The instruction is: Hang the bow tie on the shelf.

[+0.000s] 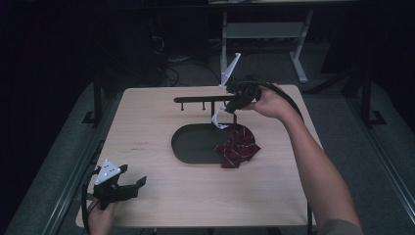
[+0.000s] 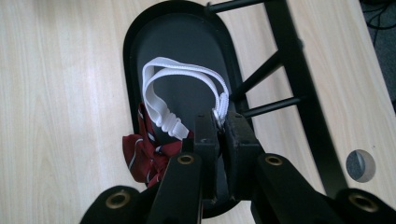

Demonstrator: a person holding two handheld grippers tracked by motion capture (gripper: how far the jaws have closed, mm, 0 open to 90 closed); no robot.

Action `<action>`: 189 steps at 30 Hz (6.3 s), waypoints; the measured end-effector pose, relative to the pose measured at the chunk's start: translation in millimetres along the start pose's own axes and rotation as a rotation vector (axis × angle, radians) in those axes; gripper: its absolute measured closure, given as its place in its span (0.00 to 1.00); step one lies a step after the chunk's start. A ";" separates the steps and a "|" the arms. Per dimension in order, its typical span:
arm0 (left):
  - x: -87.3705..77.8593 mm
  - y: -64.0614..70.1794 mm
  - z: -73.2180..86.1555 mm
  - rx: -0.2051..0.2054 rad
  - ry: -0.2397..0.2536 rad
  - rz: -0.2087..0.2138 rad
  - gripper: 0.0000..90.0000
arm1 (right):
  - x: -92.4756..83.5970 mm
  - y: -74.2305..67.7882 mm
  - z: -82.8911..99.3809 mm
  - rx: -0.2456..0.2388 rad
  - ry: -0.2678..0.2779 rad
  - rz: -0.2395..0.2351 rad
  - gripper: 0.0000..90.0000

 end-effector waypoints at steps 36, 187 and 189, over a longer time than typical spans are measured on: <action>0.0 2.2 -1.1 0.010 0.008 0.006 0.18 | -6.2 38.5 -0.7 0.095 -0.030 0.038 0.93; -1.6 6.2 1.3 0.027 -0.010 -0.006 0.18 | 20.7 -65.6 90.0 0.172 0.110 -0.078 0.47; -1.6 6.2 1.4 0.026 -0.010 -0.007 0.18 | 22.3 -67.3 93.0 0.177 0.115 -0.080 0.47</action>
Point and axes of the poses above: each handheld gripper's, and its own axes: x roughly forward along the jaws, z roughly out of its underside, y roughly to its right, the point moved 10 cm from there along x, roughly forward along the jaws, and after that the axes turned 8 degrees about -x, right-handed, at the moved point
